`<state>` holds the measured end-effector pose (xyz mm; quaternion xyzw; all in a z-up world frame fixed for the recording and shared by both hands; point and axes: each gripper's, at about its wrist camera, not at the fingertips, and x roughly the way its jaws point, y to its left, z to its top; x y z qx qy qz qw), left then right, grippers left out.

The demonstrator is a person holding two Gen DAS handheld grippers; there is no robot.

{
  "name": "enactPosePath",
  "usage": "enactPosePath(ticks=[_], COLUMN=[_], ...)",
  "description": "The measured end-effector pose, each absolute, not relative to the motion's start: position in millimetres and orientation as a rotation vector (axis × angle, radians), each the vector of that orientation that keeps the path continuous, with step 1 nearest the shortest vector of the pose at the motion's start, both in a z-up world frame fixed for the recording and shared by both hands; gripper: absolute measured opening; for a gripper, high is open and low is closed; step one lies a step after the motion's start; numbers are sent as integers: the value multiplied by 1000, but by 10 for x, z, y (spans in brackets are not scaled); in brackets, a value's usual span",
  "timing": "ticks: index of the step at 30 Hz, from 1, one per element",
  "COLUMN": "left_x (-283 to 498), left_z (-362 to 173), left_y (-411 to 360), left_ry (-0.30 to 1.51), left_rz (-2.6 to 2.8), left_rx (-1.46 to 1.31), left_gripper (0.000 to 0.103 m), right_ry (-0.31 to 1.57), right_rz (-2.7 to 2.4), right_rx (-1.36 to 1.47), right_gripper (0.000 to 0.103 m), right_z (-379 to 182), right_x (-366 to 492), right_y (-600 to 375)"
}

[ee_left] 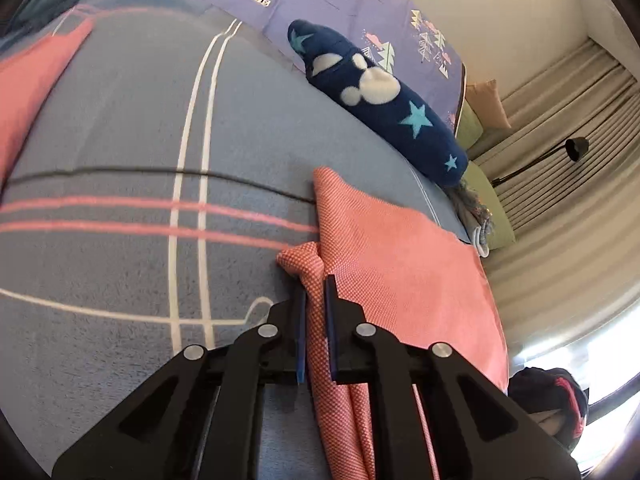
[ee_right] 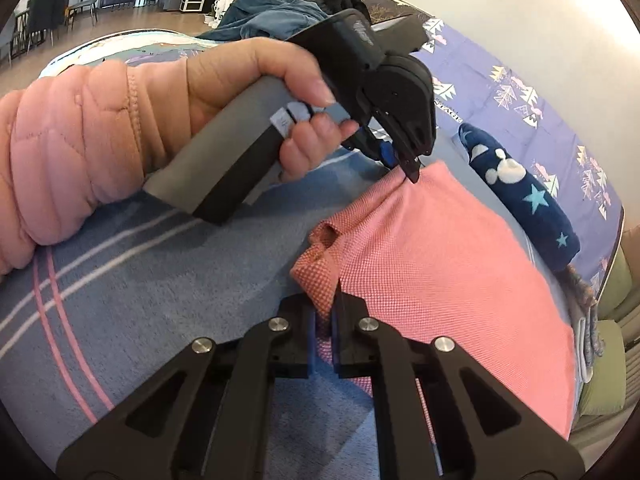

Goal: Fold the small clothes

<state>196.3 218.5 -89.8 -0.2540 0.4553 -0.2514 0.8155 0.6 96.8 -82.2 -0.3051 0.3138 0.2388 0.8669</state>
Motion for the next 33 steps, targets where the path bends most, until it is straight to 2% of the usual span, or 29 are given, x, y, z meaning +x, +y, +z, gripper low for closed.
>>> enactPosePath(ticks=[4,5,6,7,8,9,18,28,30,32,33], left_x=[1942,1934,1930,1929,1920,1911,1855,2002,2000,1991,1987], left_z=[-818,-793,-777,-773,-771,-774,-778,-804,-808,-809,-807], left_y=[2152,2149,2152,2169,2183,2185,2033,1897,1910,1907,1905], left_ry=[956,956,956,955,954,962,957,927,923,916,914], left_rz=[-519,-512,-494,-479,-485,-501,-568,-616,-625,-627,-626], left_rx=[-497,-489,-484,-490,-509,-520,-447,-417,-421,-417,-414], left_gripper=[13,17,33,41,49,54,68,71,71,71,70], right_ry=[687,706,717,721,720,728,687,680,687,688,683], right_rz=[526,533,533,537,542,532,434,404,420,441,440], right_rx=[-541,-509,-488,-471,-459,-465,-582,-600,-594,-602,-619], right_gripper=[9,23,36,59,65,65,65,63,57,43,30], right_z=[-739,-729,-724,-723,-723,-738,-824,-867,-874,-885,-895], right_x=[9,20,17,3,-10,-14,-20,80,105,89,78], right_y=[839,791,755,726,699,680,827,939,947,993,1031])
